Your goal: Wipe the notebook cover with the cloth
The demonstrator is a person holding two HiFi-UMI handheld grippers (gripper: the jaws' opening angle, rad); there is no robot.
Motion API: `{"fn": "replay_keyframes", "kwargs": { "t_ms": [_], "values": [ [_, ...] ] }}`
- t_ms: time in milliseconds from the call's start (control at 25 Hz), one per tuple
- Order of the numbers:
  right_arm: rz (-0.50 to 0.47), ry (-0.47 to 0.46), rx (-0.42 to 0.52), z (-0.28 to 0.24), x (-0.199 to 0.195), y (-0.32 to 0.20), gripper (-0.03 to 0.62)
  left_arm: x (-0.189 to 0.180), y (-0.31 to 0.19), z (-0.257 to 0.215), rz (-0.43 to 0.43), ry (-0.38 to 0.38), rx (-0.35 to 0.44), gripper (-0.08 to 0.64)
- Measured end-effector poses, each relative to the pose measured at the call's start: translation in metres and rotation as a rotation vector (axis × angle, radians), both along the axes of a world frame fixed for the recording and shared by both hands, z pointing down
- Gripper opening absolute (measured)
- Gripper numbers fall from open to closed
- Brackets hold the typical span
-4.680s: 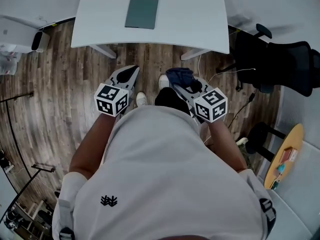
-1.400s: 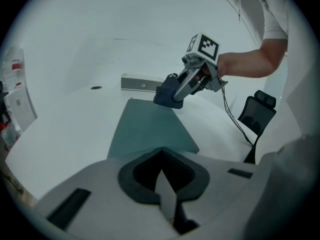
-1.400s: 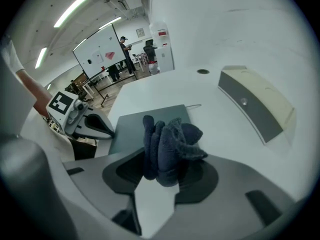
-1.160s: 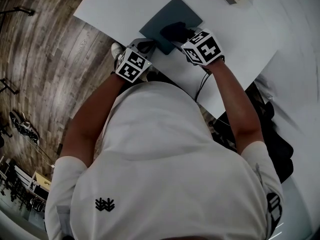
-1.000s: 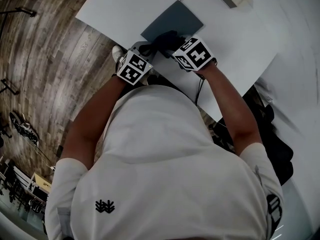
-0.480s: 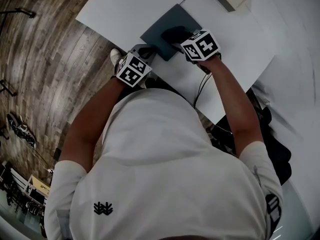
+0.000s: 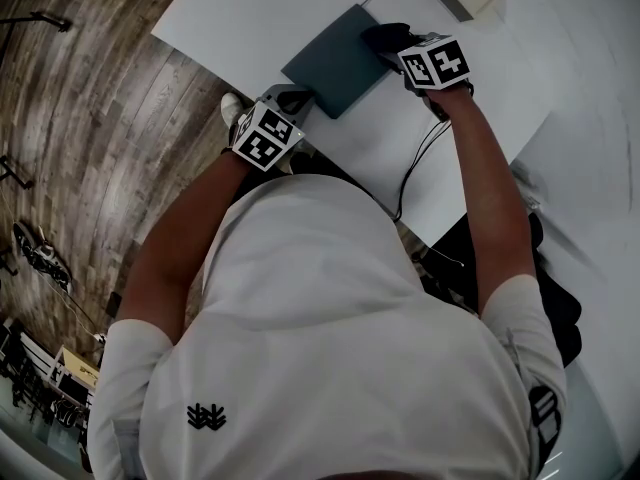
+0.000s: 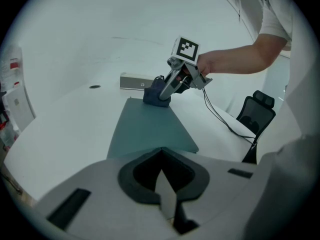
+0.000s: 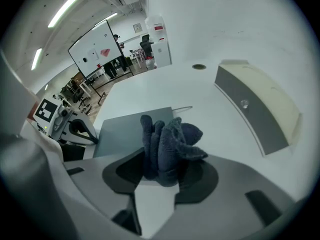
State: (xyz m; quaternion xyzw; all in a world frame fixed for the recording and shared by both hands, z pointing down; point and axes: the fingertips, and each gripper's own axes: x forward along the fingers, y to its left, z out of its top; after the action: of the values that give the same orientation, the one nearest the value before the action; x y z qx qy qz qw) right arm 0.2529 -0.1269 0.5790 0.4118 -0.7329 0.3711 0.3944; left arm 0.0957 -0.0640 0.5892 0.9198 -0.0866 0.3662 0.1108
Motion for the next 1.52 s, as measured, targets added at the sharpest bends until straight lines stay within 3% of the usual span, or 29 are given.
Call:
{"fn": "replay_keyframes", "kwargs": {
  "t_ms": [160, 320, 560, 760, 960, 1200, 1520],
  "values": [
    [0.041, 0.055, 0.011, -0.001, 0.019, -0.007, 0.166, 0.0, 0.001, 0.0, -0.002, -0.001, 0.003, 0.006],
    [0.027, 0.053, 0.024, -0.007, 0.008, -0.005, 0.166, 0.0, 0.001, 0.001, 0.001, -0.002, 0.003, 0.006],
    [-0.087, -0.033, 0.042, -0.028, -0.053, 0.004, 0.166, 0.0, -0.001, 0.001, 0.004, -0.002, 0.006, 0.006],
    [-0.201, -0.108, -0.007, -0.025, -0.114, 0.025, 0.166, 0.0, 0.0, 0.001, 0.006, -0.001, 0.007, 0.006],
    [-0.247, -0.149, -0.054, -0.013, -0.145, 0.037, 0.166, 0.0, 0.0, 0.001, 0.011, 0.0, 0.008, 0.006],
    [-0.234, -0.165, -0.066, -0.002, -0.134, 0.031, 0.166, 0.001, 0.0, 0.0, 0.011, 0.001, 0.01, 0.006],
    [-0.153, -0.117, -0.034, -0.001, -0.08, 0.0, 0.166, 0.0, 0.0, 0.0, 0.011, -0.001, 0.005, 0.006]
  ]
}}
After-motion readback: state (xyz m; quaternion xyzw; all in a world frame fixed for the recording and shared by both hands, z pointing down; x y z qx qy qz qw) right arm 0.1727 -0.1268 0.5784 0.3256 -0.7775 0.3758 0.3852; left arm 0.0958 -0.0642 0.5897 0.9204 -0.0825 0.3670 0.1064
